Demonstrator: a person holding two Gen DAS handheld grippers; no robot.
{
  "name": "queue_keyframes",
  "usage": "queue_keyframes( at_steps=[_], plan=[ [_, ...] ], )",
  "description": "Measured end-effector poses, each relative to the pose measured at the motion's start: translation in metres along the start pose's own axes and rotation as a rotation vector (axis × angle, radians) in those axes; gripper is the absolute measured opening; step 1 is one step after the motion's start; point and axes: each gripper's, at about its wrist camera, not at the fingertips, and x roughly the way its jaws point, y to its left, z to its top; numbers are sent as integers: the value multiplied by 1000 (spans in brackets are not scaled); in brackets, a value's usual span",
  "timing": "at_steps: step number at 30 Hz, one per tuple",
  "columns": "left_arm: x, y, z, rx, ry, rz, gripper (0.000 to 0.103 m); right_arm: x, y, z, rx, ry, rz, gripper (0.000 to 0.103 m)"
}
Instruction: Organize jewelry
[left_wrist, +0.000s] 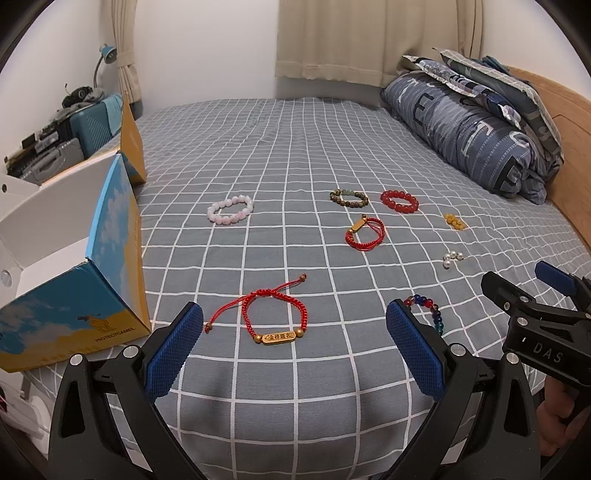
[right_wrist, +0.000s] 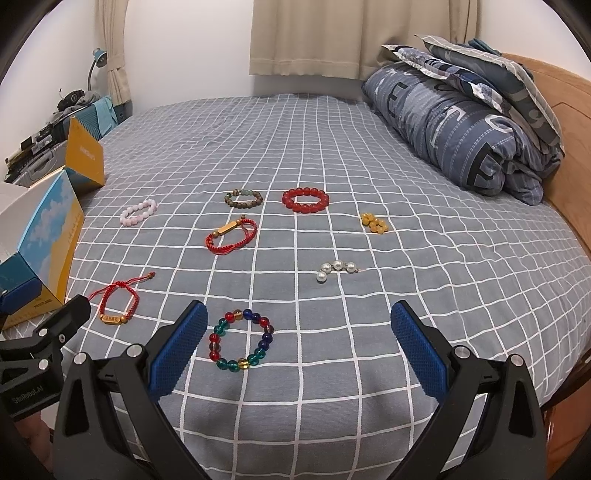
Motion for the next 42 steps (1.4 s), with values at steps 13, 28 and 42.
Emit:
queue_keyframes(
  at_steps=[13,28,42],
  plan=[
    [-4,1,1,0,-8,3,97,-1,2,0,-8,-5,1,95],
    [-6,-3,2,16,-22,14,97,-4,3,1,-7,-15,0,95],
    [2,-3,10,2,-5,28,97,-3,-4,11,-4,-22,-6,95]
  ],
)
